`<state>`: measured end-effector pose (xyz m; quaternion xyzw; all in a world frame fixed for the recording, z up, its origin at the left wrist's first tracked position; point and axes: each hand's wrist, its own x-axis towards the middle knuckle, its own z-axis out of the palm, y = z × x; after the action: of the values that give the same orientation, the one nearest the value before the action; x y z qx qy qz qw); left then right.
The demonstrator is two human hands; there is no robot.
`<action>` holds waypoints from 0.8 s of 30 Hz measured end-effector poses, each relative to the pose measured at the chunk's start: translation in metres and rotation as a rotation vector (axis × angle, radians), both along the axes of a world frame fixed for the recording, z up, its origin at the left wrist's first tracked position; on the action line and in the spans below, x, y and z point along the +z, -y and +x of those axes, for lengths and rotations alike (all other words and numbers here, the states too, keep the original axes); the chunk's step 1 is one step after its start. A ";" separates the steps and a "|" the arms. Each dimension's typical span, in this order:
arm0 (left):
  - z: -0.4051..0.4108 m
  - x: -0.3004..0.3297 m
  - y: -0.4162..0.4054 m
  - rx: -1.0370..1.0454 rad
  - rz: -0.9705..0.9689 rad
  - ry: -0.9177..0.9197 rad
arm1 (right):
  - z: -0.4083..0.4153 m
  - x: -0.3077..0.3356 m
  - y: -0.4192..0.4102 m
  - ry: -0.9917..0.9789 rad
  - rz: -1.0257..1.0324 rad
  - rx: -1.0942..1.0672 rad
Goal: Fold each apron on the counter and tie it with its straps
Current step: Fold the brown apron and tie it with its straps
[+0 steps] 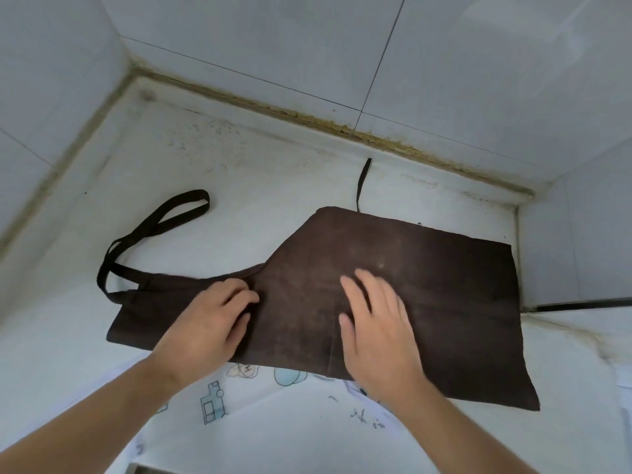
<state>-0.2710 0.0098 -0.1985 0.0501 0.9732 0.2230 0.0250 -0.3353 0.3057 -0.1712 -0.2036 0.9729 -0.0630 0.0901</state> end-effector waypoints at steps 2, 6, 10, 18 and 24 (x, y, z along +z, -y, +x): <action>0.014 -0.009 0.021 0.130 -0.084 0.079 | 0.027 -0.024 -0.026 0.073 0.092 -0.050; 0.031 -0.014 0.057 0.280 -0.221 0.141 | 0.034 -0.047 -0.078 0.071 0.193 -0.216; 0.029 -0.006 0.055 0.539 -0.129 0.175 | 0.030 -0.031 -0.085 0.126 0.194 -0.357; 0.032 0.017 -0.046 -0.145 0.050 0.147 | 0.060 0.006 -0.046 0.225 0.013 0.055; 0.037 0.008 -0.081 -0.038 -0.244 0.176 | 0.059 -0.003 -0.045 0.034 -0.094 -0.002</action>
<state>-0.2337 0.0911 -0.1908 0.0454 0.9860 0.1059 0.1204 -0.2764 0.3506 -0.1741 -0.2055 0.9674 -0.1119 0.0967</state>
